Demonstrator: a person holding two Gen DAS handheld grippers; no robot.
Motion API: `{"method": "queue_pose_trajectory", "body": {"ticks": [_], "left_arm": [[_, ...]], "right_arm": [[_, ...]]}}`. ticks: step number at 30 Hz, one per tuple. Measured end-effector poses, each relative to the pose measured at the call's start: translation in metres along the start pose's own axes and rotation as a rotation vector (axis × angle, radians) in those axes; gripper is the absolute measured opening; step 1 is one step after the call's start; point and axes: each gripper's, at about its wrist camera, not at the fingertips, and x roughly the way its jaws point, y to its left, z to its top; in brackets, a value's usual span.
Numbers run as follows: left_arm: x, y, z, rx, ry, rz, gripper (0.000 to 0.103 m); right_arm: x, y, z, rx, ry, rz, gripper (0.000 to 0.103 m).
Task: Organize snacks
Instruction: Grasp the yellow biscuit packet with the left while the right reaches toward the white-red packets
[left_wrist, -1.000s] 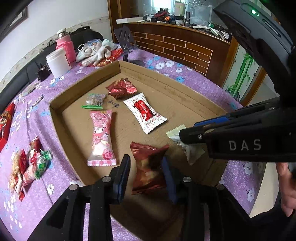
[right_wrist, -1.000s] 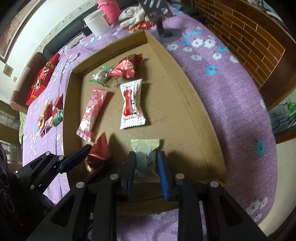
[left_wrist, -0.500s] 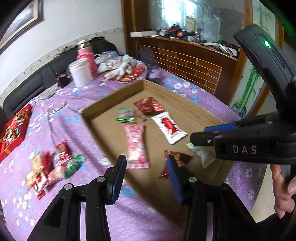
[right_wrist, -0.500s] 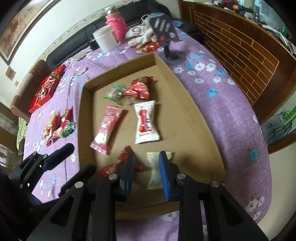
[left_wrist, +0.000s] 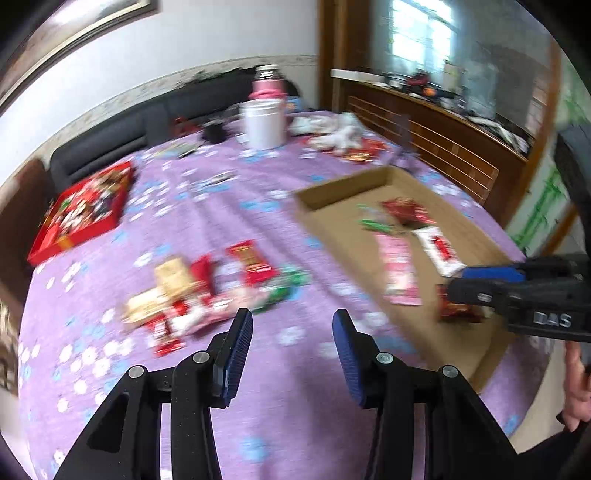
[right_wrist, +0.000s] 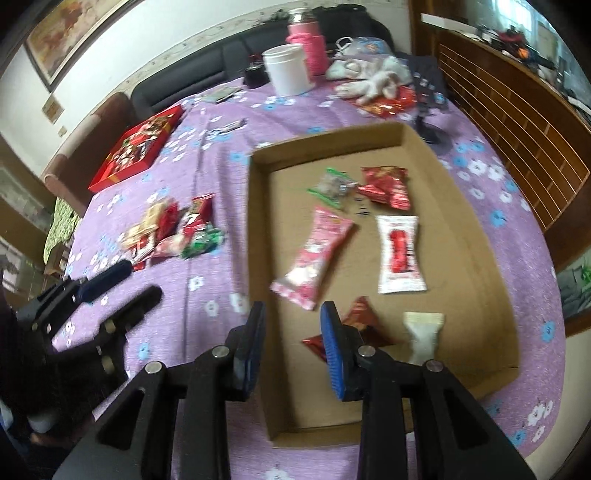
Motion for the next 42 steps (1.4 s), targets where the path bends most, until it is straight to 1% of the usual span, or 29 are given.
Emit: {"method": "queue_pose_trajectory", "body": {"ticks": [2, 5, 7, 9, 13, 14, 17, 20, 21, 22, 23, 25, 27, 29, 31, 32, 35, 36, 39, 42], "left_arm": [[0.002, 0.028, -0.001, -0.039, 0.015, 0.016, 0.048], [0.011, 0.074, -0.001, -0.081, 0.039, 0.071, 0.048], [0.021, 0.104, 0.002, -0.112, 0.068, 0.095, 0.048], [0.033, 0.132, 0.011, -0.125, 0.068, 0.125, 0.048], [0.069, 0.164, 0.03, -0.13, 0.1, 0.139, 0.048], [0.084, 0.17, 0.035, -0.122, 0.121, 0.15, 0.048], [0.11, 0.182, 0.039, -0.125, 0.167, 0.139, 0.048], [0.127, 0.18, 0.036, -0.104, 0.219, 0.098, 0.048], [0.124, 0.178, 0.035, -0.094, 0.205, 0.088, 0.048], [0.121, 0.177, 0.033, -0.09, 0.205, 0.059, 0.047], [0.117, 0.176, 0.03, -0.093, 0.204, 0.039, 0.047], [0.108, 0.174, 0.018, -0.095, 0.215, 0.024, 0.047], [0.094, 0.17, 0.002, -0.104, 0.213, -0.009, 0.048], [0.079, 0.16, -0.014, -0.086, 0.224, -0.051, 0.047], [0.065, 0.147, -0.03, -0.079, 0.231, -0.117, 0.048], [0.059, 0.142, -0.036, -0.074, 0.232, -0.127, 0.047], [0.046, 0.137, -0.041, -0.107, 0.22, -0.148, 0.047], [0.041, 0.135, -0.041, -0.1, 0.214, -0.161, 0.047], [0.034, 0.125, -0.041, -0.018, 0.21, -0.158, 0.047], [0.029, 0.116, -0.046, 0.077, 0.219, -0.179, 0.047]], "right_arm": [[0.003, 0.008, -0.002, -0.009, 0.003, 0.005, 0.029], [0.006, 0.019, -0.005, -0.019, 0.009, 0.007, 0.029], [0.009, 0.024, -0.009, -0.023, 0.015, 0.011, 0.029], [0.009, 0.028, -0.012, -0.028, 0.012, 0.004, 0.029], [0.007, 0.03, -0.019, -0.017, 0.006, -0.022, 0.029], [0.007, 0.03, -0.02, -0.009, 0.007, -0.027, 0.029], [0.005, 0.025, -0.025, 0.019, 0.009, -0.051, 0.029], [0.002, 0.019, -0.028, 0.043, 0.007, -0.075, 0.029], [0.001, 0.018, -0.029, 0.051, 0.006, -0.081, 0.029], [0.0, 0.016, -0.029, 0.059, 0.005, -0.087, 0.029], [-0.001, 0.015, -0.029, 0.063, 0.003, -0.091, 0.029], [-0.001, 0.014, -0.027, 0.065, 0.001, -0.093, 0.029], [-0.001, 0.015, -0.026, 0.06, 0.0, -0.089, 0.029], [0.002, 0.018, -0.024, 0.052, 0.003, -0.081, 0.03], [0.005, 0.021, -0.022, 0.044, 0.008, -0.071, 0.03], [0.006, 0.022, -0.021, 0.041, 0.01, -0.068, 0.03], [0.009, 0.028, -0.019, 0.024, 0.01, -0.056, 0.03], [0.009, 0.03, -0.018, 0.016, 0.01, -0.052, 0.03], [0.009, 0.033, -0.017, 0.0, 0.01, -0.044, 0.03], [0.009, 0.032, -0.017, 0.0, 0.013, -0.044, 0.03]]}}
